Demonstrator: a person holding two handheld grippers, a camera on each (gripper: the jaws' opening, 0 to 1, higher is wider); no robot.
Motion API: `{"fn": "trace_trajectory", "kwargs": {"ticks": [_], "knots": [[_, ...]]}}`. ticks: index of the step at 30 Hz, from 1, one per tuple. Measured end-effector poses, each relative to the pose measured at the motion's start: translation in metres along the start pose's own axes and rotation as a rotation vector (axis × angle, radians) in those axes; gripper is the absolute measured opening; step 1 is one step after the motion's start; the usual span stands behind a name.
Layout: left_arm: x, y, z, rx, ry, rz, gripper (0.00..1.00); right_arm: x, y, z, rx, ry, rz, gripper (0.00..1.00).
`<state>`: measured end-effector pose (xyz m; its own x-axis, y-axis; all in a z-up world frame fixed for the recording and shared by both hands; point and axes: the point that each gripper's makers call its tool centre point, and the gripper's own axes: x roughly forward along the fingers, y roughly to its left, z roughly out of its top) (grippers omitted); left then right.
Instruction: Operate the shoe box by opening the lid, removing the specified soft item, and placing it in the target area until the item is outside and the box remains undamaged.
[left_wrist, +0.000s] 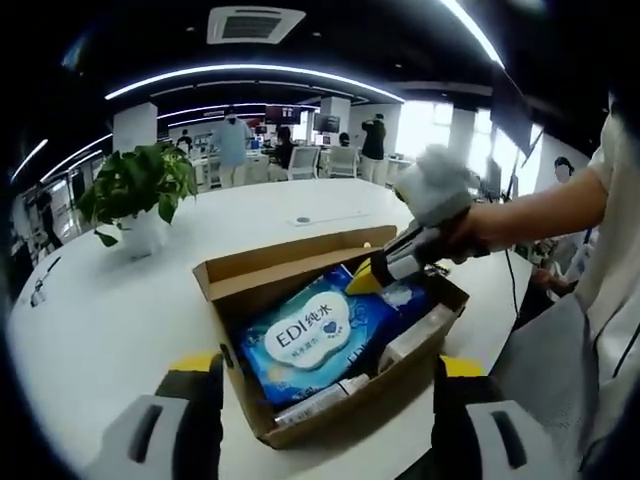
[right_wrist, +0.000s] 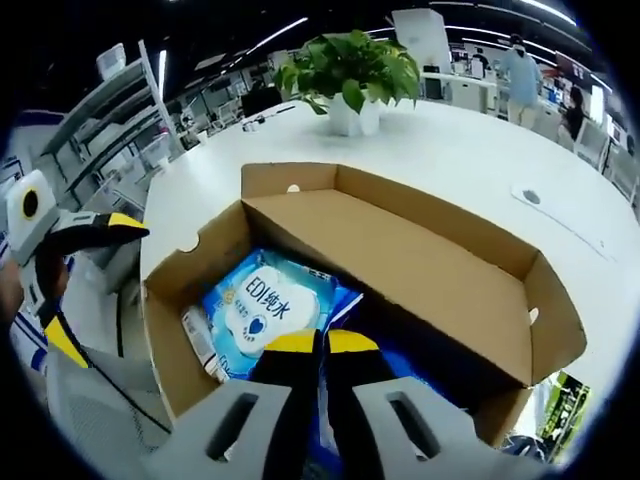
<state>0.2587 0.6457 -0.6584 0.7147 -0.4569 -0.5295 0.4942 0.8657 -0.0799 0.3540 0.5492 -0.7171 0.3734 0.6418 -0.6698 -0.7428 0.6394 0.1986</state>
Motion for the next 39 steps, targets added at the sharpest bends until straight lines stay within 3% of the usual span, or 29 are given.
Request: {"fn": "trace_trajectory", "kwargs": {"ticks": [16, 20, 28, 39], "knots": [[0.038, 0.009, 0.007, -0.038, 0.049, 0.009, 0.52, -0.037, -0.021, -0.01, 0.022, -0.052, -0.062, 0.0], [0.049, 0.012, 0.006, -0.052, 0.074, -0.002, 0.5, -0.043, -0.025, -0.012, 0.028, -0.056, -0.077, 0.0], [0.067, 0.007, -0.005, -0.062, 0.162, -0.038, 0.46, -0.057, -0.038, -0.019, 0.061, -0.063, -0.108, 0.0], [0.093, -0.004, -0.023, -0.167, 0.254, -0.105, 0.29, -0.062, -0.047, -0.026, 0.038, -0.052, -0.136, 0.0]]}}
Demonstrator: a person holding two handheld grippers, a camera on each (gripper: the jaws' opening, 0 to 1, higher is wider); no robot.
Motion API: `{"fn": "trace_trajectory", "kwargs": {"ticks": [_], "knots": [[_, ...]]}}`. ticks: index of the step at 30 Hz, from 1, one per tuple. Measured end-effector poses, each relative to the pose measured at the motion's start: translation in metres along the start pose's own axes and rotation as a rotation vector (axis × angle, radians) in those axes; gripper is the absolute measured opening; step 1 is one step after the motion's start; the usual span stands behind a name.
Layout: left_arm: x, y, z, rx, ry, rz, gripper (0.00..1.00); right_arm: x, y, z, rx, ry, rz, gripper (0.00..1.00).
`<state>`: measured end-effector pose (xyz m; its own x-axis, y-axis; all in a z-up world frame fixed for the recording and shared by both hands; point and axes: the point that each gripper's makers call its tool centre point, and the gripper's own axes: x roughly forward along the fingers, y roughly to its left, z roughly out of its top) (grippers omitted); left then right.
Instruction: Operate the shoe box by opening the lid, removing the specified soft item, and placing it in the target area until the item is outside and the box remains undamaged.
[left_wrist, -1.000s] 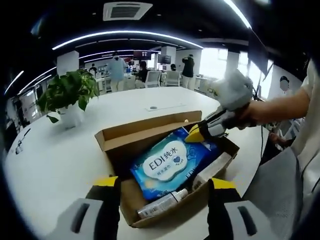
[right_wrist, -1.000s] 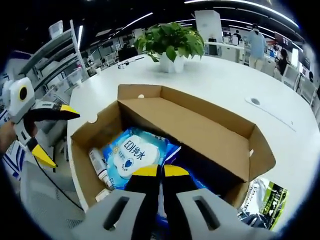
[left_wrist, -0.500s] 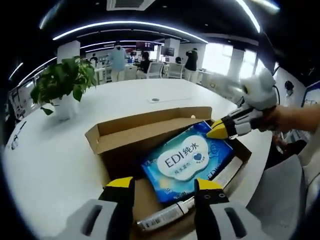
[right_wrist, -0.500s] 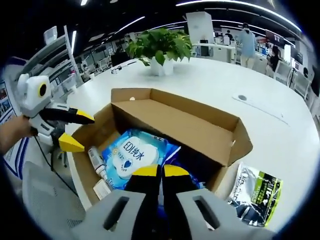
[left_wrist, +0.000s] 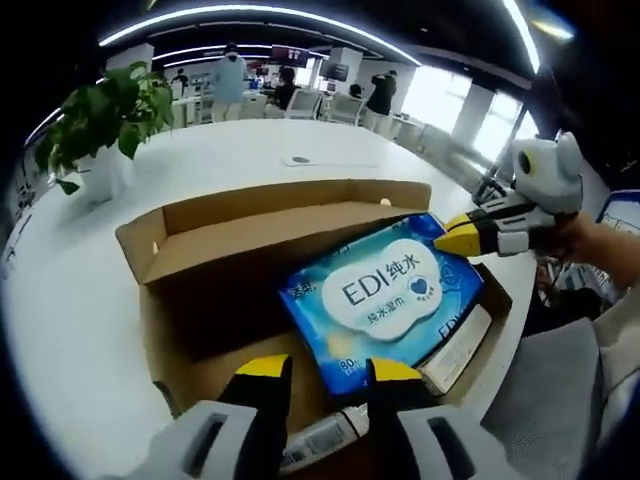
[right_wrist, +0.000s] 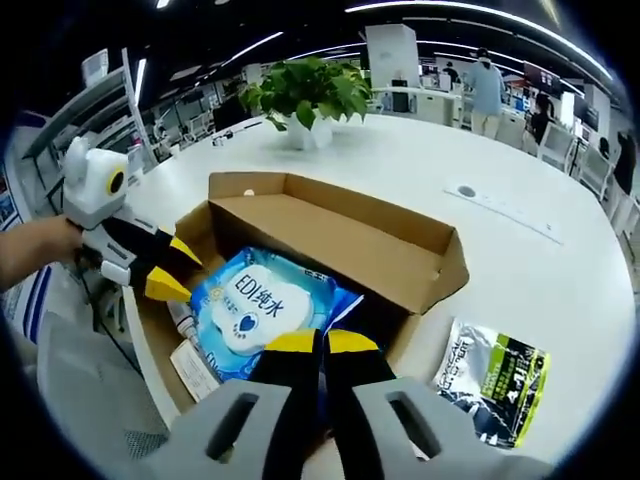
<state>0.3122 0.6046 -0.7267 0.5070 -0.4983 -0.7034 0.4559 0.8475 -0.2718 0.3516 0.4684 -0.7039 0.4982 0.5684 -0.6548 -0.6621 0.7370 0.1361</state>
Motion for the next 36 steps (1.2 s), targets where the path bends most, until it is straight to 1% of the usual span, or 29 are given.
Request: {"fn": "trace_trajectory", "kwargs": {"ticks": [3, 4, 5, 8, 9, 11, 13, 14, 17, 20, 21, 22, 26, 31, 36], "knots": [[0.007, -0.002, -0.002, -0.033, 0.013, -0.019, 0.29, -0.001, -0.001, -0.001, -0.011, 0.002, -0.005, 0.0], [0.015, 0.002, -0.006, -0.06, 0.031, -0.032, 0.28, -0.001, -0.002, -0.002, -0.012, 0.002, -0.006, 0.0], [0.017, 0.003, -0.008, -0.072, 0.04, -0.035, 0.27, -0.002, -0.002, -0.002, -0.013, 0.003, -0.006, 0.0], [0.021, 0.003, -0.009, -0.112, 0.042, -0.05, 0.28, -0.002, -0.004, -0.004, -0.001, 0.001, -0.004, 0.0], [0.022, 0.002, -0.008, -0.136, 0.037, -0.062, 0.27, -0.002, -0.004, -0.004, 0.001, -0.001, -0.003, 0.0], [0.023, 0.0, -0.008, -0.172, 0.04, -0.078, 0.25, -0.002, -0.004, -0.004, 0.001, -0.002, -0.004, 0.0], [0.024, -0.002, -0.008, -0.19, 0.04, -0.087, 0.22, -0.002, -0.003, -0.005, -0.001, -0.003, -0.005, 0.0], [0.025, -0.004, -0.009, -0.215, 0.04, -0.107, 0.2, -0.002, -0.003, -0.004, 0.001, -0.005, -0.005, 0.0], [0.026, -0.002, -0.009, -0.236, 0.035, -0.102, 0.18, -0.002, -0.002, -0.004, 0.021, -0.011, -0.003, 0.0], [0.026, 0.002, -0.007, -0.303, 0.025, -0.085, 0.11, -0.002, -0.002, -0.004, 0.041, -0.013, -0.004, 0.0], [0.026, 0.002, -0.007, -0.309, 0.022, -0.085, 0.07, -0.002, -0.003, -0.004, 0.044, -0.013, -0.007, 0.0], [0.026, 0.002, -0.005, -0.324, 0.015, -0.081, 0.05, -0.002, -0.003, -0.004, 0.053, -0.014, -0.011, 0.0], [0.025, 0.001, -0.006, -0.328, 0.024, -0.073, 0.03, -0.002, -0.003, -0.003, 0.079, -0.026, -0.012, 0.0], [0.018, -0.003, -0.003, -0.291, 0.025, -0.077, 0.02, -0.007, -0.002, 0.0, 0.113, -0.052, -0.005, 0.0], [0.01, -0.007, 0.003, -0.267, 0.007, -0.074, 0.01, -0.013, -0.001, 0.003, 0.141, -0.07, 0.0, 0.0]]}}
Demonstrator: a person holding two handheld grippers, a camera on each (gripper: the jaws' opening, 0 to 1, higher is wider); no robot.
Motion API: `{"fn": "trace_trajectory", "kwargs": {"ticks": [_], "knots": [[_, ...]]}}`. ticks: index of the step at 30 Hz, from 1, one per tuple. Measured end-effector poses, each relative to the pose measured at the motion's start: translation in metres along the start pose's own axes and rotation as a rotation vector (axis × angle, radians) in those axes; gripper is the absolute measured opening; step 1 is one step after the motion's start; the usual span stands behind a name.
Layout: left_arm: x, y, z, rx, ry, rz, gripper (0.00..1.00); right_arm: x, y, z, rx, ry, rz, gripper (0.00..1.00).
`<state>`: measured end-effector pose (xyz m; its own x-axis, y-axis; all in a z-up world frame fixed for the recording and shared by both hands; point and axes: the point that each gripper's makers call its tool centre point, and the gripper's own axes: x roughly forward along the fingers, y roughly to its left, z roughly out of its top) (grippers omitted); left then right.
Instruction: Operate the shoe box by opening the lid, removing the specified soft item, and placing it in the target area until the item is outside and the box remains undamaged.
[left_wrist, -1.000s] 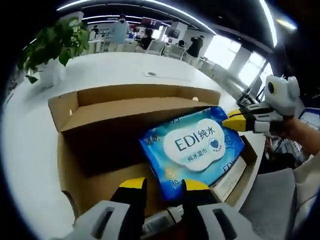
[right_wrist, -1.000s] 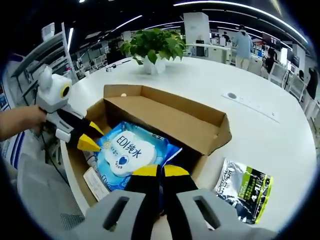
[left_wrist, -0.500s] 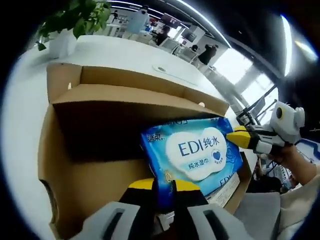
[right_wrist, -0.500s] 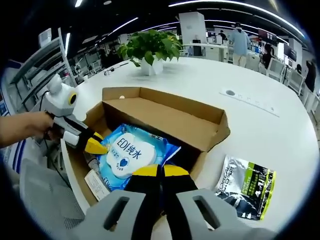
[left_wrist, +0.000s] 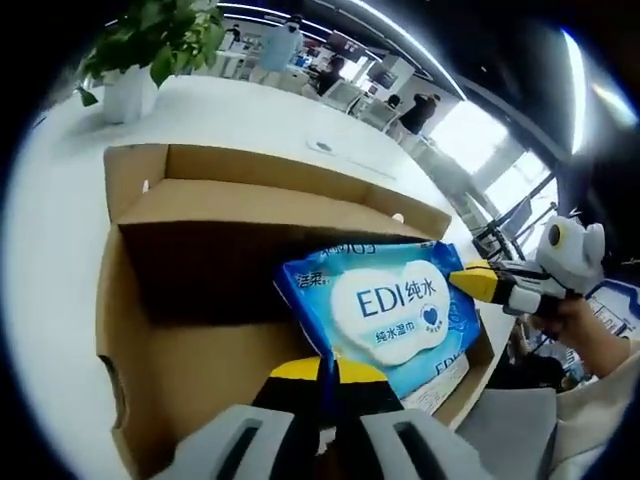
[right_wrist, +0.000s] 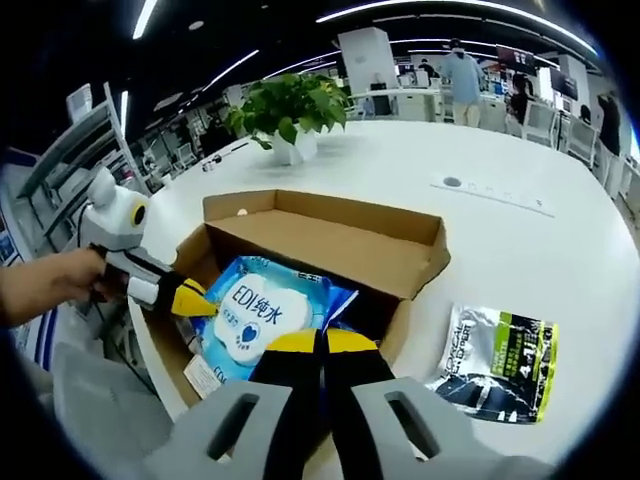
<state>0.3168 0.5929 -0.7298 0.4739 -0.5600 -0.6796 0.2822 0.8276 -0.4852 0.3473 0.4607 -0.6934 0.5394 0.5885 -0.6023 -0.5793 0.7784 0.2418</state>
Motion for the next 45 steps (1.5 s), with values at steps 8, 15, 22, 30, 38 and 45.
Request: {"fn": "trace_trajectory", "kwargs": {"ticks": [8, 15, 22, 30, 38, 45], "knots": [[-0.01, -0.016, 0.009, 0.03, -0.016, -0.014, 0.01, -0.015, -0.003, 0.008, 0.055, -0.034, 0.005, 0.0], [-0.014, -0.036, 0.02, 0.041, -0.041, -0.012, 0.01, -0.03, -0.011, 0.014, 0.083, -0.052, -0.001, 0.0], [-0.013, -0.067, 0.032, 0.049, -0.057, -0.027, 0.01, -0.05, -0.031, 0.021, 0.124, -0.069, -0.027, 0.0], [-0.003, -0.096, 0.039, 0.067, -0.056, -0.042, 0.01, -0.073, -0.055, 0.024, 0.157, -0.084, -0.055, 0.0], [0.014, -0.123, 0.045, 0.089, -0.049, -0.069, 0.01, -0.093, -0.081, 0.021, 0.18, -0.091, -0.092, 0.0], [0.03, -0.146, 0.049, 0.111, -0.042, -0.086, 0.01, -0.106, -0.102, 0.019, 0.194, -0.096, -0.121, 0.0]]}}
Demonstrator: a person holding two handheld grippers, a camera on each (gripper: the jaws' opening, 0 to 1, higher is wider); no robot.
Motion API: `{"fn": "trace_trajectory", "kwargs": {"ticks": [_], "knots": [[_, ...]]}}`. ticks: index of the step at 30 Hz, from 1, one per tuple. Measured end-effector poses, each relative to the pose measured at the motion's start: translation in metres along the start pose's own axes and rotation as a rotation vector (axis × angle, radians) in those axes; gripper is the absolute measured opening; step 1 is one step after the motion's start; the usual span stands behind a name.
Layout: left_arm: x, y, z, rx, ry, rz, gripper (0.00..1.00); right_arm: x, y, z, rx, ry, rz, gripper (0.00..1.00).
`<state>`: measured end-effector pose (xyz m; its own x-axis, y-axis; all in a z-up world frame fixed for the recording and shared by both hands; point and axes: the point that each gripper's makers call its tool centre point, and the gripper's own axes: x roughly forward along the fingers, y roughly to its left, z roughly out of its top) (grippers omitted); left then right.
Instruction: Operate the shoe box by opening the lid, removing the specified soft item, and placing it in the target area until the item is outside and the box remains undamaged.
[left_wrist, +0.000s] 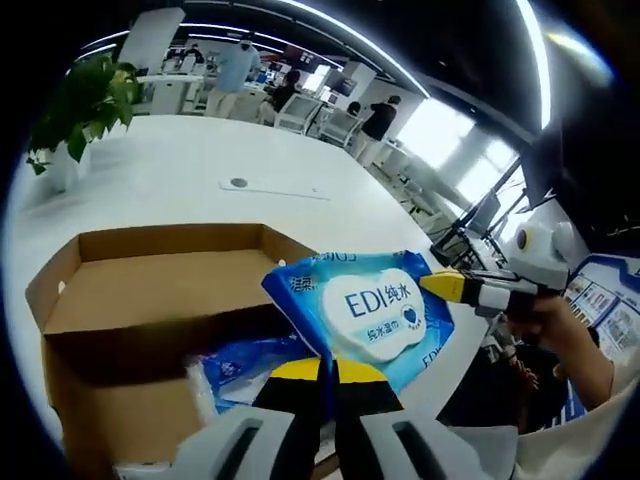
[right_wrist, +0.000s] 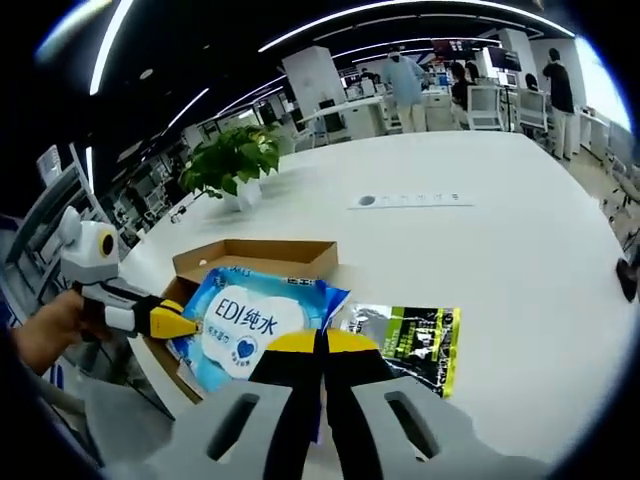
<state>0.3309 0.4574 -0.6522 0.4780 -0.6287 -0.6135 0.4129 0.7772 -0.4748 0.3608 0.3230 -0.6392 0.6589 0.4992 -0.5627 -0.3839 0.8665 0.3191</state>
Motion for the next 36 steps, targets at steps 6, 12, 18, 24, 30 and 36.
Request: {"fn": "trace_trajectory", "kwargs": {"ticks": [6, 12, 18, 24, 30, 36], "knots": [[0.017, -0.019, 0.005, 0.016, 0.007, -0.02, 0.01, -0.011, -0.023, 0.002, 0.011, -0.005, -0.03, 0.0], [0.033, -0.034, 0.01, 0.037, 0.016, -0.039, 0.01, -0.021, -0.046, 0.003, 0.022, -0.009, -0.062, 0.0], [0.052, -0.047, 0.016, 0.055, 0.03, -0.055, 0.01, -0.026, -0.067, 0.004, 0.031, -0.008, -0.087, 0.0], [0.071, -0.052, 0.019, 0.071, 0.048, -0.055, 0.01, -0.02, -0.088, 0.004, 0.041, 0.0, -0.103, 0.0], [0.088, -0.046, 0.019, 0.093, 0.082, -0.03, 0.01, -0.003, -0.104, -0.003, 0.056, 0.023, -0.096, 0.0], [0.108, -0.034, 0.013, 0.177, 0.144, 0.023, 0.01, 0.018, -0.115, -0.012, 0.051, 0.054, -0.094, 0.0]]}}
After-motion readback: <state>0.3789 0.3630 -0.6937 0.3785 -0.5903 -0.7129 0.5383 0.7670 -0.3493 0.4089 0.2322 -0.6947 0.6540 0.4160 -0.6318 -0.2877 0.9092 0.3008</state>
